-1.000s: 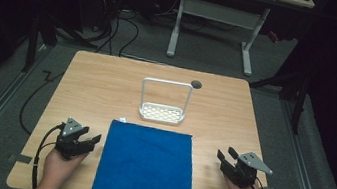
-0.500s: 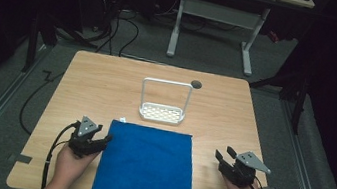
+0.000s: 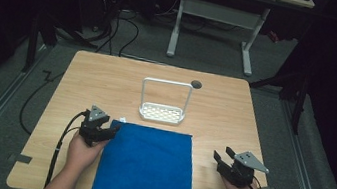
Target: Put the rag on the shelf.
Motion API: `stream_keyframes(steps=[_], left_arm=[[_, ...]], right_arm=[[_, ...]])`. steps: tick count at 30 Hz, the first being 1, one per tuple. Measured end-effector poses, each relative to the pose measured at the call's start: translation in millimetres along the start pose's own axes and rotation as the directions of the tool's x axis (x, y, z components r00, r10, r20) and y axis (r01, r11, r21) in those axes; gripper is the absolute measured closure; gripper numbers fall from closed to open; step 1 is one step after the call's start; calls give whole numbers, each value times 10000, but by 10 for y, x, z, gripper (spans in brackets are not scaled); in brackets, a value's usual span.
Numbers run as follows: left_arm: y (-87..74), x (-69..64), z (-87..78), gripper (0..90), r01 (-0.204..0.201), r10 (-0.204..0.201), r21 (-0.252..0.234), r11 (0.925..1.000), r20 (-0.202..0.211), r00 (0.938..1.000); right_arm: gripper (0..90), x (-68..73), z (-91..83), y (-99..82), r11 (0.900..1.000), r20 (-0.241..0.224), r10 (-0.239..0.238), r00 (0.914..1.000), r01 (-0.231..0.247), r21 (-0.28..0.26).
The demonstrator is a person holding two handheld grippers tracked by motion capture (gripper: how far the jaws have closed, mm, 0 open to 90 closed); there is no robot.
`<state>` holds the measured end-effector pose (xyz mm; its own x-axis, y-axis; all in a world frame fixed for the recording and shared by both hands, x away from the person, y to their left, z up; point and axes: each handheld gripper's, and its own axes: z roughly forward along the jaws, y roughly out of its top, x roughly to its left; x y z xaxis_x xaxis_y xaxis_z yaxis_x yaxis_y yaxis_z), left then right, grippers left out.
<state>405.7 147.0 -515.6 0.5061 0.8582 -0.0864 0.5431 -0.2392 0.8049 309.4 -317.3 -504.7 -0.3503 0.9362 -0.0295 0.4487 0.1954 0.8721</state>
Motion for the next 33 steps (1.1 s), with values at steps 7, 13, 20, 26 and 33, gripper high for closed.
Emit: stream_keyframes(steps=[7, 13, 20, 26, 33], left_arm=[[-53, 138, 189, 524, 221, -232, 664, 9975, 150, 9996], [3, 130, 268, 563, -9, -17, 778, 9970, 328, 9995], [-2, 183, 277, 663, 327, -365, 769, 9965, 487, 9981], [-11, 166, 278, 808, 206, -266, 802, 9966, 743, 9969], [-20, 153, 270, 871, 94, -162, 735, 9973, 927, 9956]], right_arm=[[470, 49, 45, -11, 9997, -94, 33, 10000, -30, 261], [472, 100, 88, -22, 9990, -111, 42, 9999, -37, 444], [477, 172, 117, -39, 9982, -140, -54, 9999, 62, 596], [499, 237, 173, -19, 9975, -429, 33, 9991, -2, 705], [504, 350, 341, 92, 9950, -777, -124, 9969, 199, 975]])
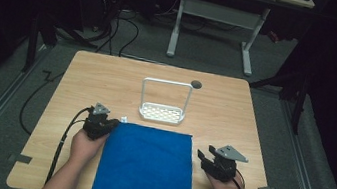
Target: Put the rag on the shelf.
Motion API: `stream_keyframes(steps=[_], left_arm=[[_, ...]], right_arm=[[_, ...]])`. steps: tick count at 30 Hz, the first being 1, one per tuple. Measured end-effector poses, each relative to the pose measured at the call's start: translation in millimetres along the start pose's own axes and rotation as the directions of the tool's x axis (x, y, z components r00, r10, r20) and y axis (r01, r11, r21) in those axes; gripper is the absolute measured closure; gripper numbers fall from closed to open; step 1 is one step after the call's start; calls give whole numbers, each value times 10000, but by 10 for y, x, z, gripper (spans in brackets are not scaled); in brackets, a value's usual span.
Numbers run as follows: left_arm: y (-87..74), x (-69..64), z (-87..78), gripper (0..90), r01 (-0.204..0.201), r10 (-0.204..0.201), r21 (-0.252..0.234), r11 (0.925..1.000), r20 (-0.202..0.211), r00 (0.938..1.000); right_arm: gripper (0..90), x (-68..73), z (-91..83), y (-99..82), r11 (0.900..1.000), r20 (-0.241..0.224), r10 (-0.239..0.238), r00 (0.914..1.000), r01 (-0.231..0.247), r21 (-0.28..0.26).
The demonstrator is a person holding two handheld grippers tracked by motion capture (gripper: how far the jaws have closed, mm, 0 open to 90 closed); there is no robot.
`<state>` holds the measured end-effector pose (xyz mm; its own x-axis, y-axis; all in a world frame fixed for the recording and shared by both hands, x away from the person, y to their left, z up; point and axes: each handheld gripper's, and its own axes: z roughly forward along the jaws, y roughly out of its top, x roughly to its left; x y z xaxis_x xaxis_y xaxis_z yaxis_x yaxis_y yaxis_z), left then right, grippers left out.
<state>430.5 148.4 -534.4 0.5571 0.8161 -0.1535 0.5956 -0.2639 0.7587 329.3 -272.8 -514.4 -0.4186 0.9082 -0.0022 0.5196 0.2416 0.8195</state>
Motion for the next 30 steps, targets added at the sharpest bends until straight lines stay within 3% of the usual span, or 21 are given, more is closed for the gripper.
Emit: stream_keyframes(steps=[5, 7, 11, 20, 25, 30], left_arm=[[-3, 5, -7, 877, -6, 7, -72, 10000, 103, 9999], [-6, 4, -14, 877, -102, 103, -80, 9999, 123, 9999], [-9, -1, -16, 877, -136, 138, -143, 9998, 116, 9998], [-16, -3, -26, 876, -106, 111, -251, 9996, 197, 9997], [-18, 1, -28, 876, -89, 95, -287, 9995, 211, 9997], [-19, -6, -29, 875, -151, 158, -282, 9995, 220, 9996]], right_arm=[[514, 28, 208, 98, 9990, -80, 169, 9998, -165, 427], [529, 13, 320, 142, 9970, -185, 574, 9982, -563, 533], [537, -2, 457, 205, 9944, -216, 771, 9968, -753, 742], [547, 22, 700, 335, 9886, -128, 923, 9956, -901, 1204], [601, 42, 759, 344, 9872, -39, 896, 9960, -883, 1331], [716, 69, 751, 344, 9881, 93, 667, 9977, -673, 1381]])
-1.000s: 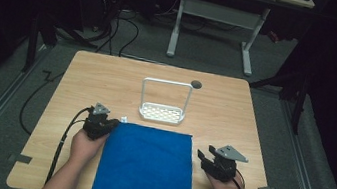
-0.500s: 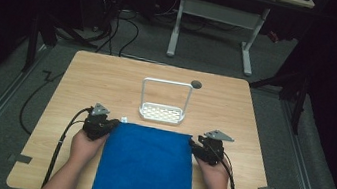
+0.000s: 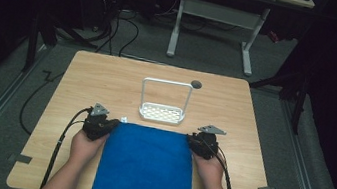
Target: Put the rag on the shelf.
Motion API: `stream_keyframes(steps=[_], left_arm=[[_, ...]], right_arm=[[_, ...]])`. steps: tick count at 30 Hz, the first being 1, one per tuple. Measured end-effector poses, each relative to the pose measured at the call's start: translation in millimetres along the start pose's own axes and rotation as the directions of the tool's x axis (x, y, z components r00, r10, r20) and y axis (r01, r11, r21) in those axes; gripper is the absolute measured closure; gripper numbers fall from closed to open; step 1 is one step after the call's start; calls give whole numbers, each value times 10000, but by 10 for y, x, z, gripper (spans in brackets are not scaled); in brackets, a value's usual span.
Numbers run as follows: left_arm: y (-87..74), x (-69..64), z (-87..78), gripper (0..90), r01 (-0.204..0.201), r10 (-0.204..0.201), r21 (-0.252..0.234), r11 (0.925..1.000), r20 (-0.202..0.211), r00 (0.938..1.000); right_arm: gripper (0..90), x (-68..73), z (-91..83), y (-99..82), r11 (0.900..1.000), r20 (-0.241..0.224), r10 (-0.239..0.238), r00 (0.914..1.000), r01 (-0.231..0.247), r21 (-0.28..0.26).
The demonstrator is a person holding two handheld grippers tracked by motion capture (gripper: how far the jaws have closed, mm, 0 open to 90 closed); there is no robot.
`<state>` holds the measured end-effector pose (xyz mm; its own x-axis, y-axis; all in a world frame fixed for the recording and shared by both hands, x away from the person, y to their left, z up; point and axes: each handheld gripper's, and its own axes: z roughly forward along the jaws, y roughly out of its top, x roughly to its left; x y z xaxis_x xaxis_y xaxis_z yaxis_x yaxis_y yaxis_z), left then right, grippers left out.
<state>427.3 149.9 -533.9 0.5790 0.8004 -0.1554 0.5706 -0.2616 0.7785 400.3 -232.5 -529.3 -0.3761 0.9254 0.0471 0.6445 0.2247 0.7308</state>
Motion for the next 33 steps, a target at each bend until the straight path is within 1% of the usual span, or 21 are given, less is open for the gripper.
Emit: stream_keyframes(steps=[1, 4, 5, 6, 8, 10, 12, 15, 16, 17, 18, 21, 22, 25, 30, 32, 33], left_arm=[[0, -1, 0, 875, -10, 10, 2, 10000, -7, 10000], [0, -4, 1, 876, -28, 28, -2, 10000, -36, 10000], [-1, -7, 1, 876, -61, 61, -9, 10000, -51, 10000], [-1, -7, 1, 876, -61, 61, -9, 10000, -51, 10000], [-2, -12, -1, 876, -90, 90, -24, 10000, -70, 9999], [-5, -15, -10, 876, -84, 83, -87, 9999, -78, 9999], [-14, -14, -35, 877, 8, -10, -329, 9995, -57, 10000], [-23, -16, -81, 878, 86, -88, -520, 9986, -28, 10000], [-23, -23, -90, 879, 81, -83, -571, 9983, -30, 10000], [-17, -39, -111, 879, 5, -9, -606, 9982, -64, 10000], [-13, -50, -123, 879, -41, 36, -682, 9977, -83, 10000], [7, -98, -177, 879, -185, 177, -887, 9959, -99, 9998], [12, -112, -195, 879, -245, 236, -926, 9954, -100, 9997], [16, -155, -251, 879, -341, 327, -1104, 9933, -141, 9994], [24, -211, -347, 879, -422, 398, -1396, 9893, -204, 9990], [32, -235, -392, 879, -479, 448, -1551, 9867, -233, 9987], [36, -247, -415, 879, -489, 454, -1650, 9851, -248, 9987]], right_arm=[[716, 0, 0, 0, 10000, 0, 0, 10000, 0, 0], [786, 38, 0, -8, 9997, 41, -229, 9997, 229, -6], [850, 54, 3, -11, 9996, 38, -280, 9996, 280, -29], [850, 54, 3, -11, 9996, 38, -280, 9996, 280, -29], [880, 71, 7, -16, 9993, -4, -370, 9993, 370, -71], [883, 78, 5, -16, 9991, -26, -406, 9992, 406, -92], [883, 80, -21, -12, 9989, -28, -379, 9993, 378, -260], [883, 91, -97, 0, 9973, -80, -321, 9995, 315, -656], [883, 97, -135, 6, 9956, -110, -424, 9990, 413, -845], [884, 122, -201, 9, 9928, -188, -415, 9990, 391, -1135], [884, 122, -201, 9, 9928, -188, -415, 9990, 391, -1135], [884, 152, -290, -4, 9876, -268, -455, 9986, 410, -1518], [884, 170, -351, -26, 9822, -324, -500, 9982, 433, -1829], [885, 186, -407, -55, 9773, -344, -526, 9980, 444, -2071], [885, 217, -564, -112, 9607, -339, -556, 9979, 442, -2741], [884, 215, -611, -128, 9539, -378, -529, 9979, 393, -2976], [885, 218, -634, -135, 9522, -420, -488, 9979, 338, -3035]])
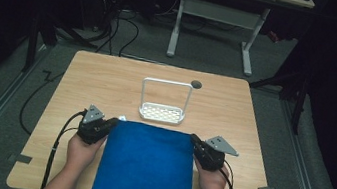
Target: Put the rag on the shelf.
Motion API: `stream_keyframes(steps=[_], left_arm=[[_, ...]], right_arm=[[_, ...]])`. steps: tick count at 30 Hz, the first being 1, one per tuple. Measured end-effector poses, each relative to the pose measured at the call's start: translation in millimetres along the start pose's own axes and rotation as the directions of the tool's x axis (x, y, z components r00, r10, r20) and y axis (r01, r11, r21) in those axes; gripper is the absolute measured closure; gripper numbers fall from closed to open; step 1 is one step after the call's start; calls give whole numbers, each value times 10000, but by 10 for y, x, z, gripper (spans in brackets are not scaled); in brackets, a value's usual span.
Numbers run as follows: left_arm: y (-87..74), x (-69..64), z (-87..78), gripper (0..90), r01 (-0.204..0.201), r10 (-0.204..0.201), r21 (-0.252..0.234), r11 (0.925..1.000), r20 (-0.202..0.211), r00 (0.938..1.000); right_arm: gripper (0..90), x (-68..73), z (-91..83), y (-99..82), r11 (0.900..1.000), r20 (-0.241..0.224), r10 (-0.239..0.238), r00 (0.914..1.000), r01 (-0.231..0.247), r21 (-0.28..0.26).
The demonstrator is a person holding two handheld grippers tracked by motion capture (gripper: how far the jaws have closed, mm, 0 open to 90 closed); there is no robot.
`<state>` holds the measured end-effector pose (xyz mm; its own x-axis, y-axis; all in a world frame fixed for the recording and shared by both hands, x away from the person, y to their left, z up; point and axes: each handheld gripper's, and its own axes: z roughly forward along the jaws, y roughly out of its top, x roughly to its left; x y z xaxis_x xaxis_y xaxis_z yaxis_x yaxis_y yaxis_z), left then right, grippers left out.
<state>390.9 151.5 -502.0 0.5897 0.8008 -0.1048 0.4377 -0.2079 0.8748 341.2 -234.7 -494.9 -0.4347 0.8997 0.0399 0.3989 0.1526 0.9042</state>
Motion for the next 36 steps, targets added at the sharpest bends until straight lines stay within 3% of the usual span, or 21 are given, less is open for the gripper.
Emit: stream_keyframes(steps=[14, 20, 26, 32, 36], left_arm=[[88, -46, -190, 879, -52, 51, -771, 9970, -7, 10000], [205, -89, -324, 880, -193, 199, -1353, 9906, 34, 9998], [281, -141, -357, 881, -355, 365, -1615, 9862, 35, 9993], [416, -221, -409, 882, -499, 496, -2002, 9785, -64, 9987], [488, -296, -437, 882, -574, 569, -2367, 9699, -90, 9983]], right_arm=[[886, 17, -247, 124, 9951, -46, -33, 10000, 28, -990], [886, 5, -356, 216, 9886, -26, 15, 10000, -19, -1503], [886, -15, -415, 280, 9839, 70, 41, 10000, -28, -1785], [886, -22, -523, 417, 9742, 279, -59, 9996, 120, -2252], [886, -47, -649, 558, 9574, 476, 7, 9989, 131, -2884]])
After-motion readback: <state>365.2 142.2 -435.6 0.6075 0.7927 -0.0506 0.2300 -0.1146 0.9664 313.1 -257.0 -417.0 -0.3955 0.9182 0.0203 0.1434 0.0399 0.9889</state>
